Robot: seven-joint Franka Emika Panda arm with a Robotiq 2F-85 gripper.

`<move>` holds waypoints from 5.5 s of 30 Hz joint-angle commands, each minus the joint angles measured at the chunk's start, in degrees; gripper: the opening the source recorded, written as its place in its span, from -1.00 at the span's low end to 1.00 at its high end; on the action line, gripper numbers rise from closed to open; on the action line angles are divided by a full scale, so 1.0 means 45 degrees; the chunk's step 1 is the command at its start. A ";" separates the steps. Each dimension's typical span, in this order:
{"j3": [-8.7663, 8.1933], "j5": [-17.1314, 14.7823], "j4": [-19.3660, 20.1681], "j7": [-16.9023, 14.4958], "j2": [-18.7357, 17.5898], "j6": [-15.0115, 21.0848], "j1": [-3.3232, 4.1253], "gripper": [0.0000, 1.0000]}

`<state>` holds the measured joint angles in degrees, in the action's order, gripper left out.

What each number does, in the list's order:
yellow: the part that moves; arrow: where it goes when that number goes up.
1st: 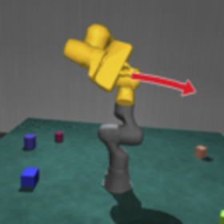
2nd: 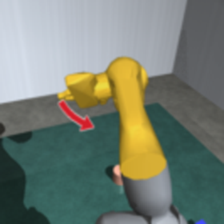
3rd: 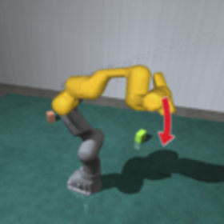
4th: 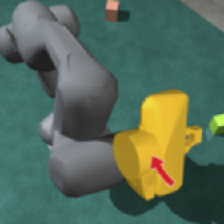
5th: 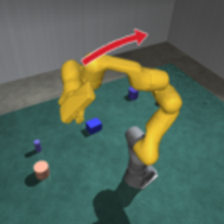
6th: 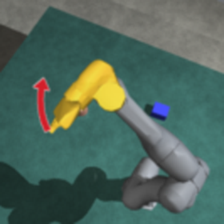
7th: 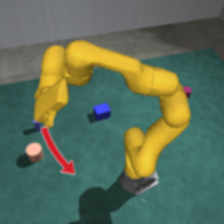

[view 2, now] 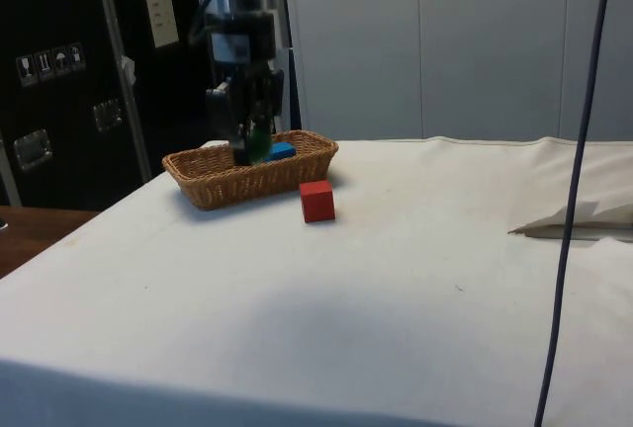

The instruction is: Place all non-red objects into the basket.

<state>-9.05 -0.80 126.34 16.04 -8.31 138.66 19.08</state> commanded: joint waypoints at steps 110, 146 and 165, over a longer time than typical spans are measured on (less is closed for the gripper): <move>-0.4736 -0.5768 -0.8620 -0.6837 -0.9167 0.0013 -0.1515 -0.86; -0.5106 -0.5029 -0.5984 -0.6595 -0.6252 -0.0140 -0.0547 1.00; -0.4826 -0.4342 -0.4813 -0.6022 -0.4902 -0.0216 0.0127 1.00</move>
<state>-30.71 -20.17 104.85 -10.94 -30.14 137.68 19.77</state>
